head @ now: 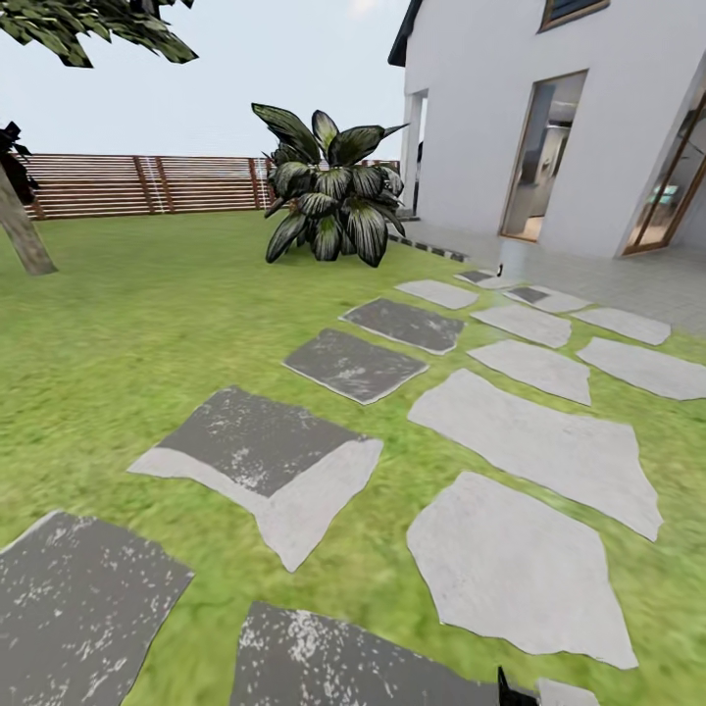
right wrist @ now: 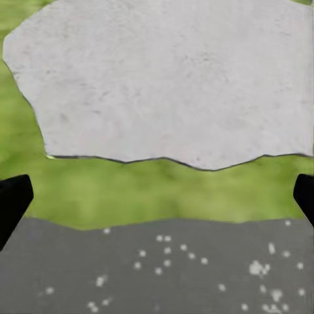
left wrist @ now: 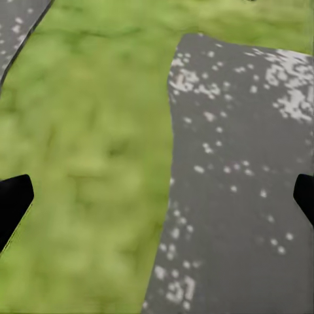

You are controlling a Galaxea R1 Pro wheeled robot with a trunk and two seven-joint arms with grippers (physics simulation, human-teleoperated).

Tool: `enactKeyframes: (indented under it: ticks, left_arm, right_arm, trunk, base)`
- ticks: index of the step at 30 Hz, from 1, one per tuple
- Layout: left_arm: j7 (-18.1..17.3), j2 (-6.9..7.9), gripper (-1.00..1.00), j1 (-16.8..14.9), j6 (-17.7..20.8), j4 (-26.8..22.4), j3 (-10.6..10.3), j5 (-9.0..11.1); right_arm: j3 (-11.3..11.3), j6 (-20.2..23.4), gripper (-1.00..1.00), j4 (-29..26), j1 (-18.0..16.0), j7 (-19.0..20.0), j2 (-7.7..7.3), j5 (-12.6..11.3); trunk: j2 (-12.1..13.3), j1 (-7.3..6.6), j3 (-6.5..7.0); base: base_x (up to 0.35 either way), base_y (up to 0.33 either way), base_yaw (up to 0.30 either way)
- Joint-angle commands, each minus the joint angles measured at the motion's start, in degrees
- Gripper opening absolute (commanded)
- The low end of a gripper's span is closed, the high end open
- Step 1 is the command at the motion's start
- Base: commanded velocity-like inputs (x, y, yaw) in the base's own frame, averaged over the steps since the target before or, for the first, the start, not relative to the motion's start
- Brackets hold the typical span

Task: Pick up the pesticide atomizer in the garden and spray insectifuge to fully cover both potted plants in the garden.

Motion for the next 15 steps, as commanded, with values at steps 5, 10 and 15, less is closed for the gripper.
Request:
enactKeyframes:
  ticks: [5,10,15]
  left_arm:
    - [-0.02,0.02,1.00,-0.08,-0.18,-0.01,0.09,0.03]
    - [-0.02,0.07,1.00,-0.06,-0.18,-0.02,0.09,-0.03]
    - [-0.01,0.06,1.00,-0.08,-0.12,0.04,0.09,-0.05]
  right_arm:
    - [-0.08,-0.16,1.00,-1.99,-0.03,-0.07,-0.32,-0.13]
    - [0.06,-0.16,1.00,-1.96,-0.03,0.06,-0.08,0.07]
    - [0.10,-0.16,1.00,-1.97,-0.03,0.15,0.15,0.13]
  trunk:
    - [-0.02,0.02,-0.05]
    - [-0.02,0.02,-0.05]
    - [-0.02,0.02,0.00]
  base:
    - [0.337,0.000,0.000]
    - [0.337,0.000,0.000]
    - [0.337,0.000,-0.108]
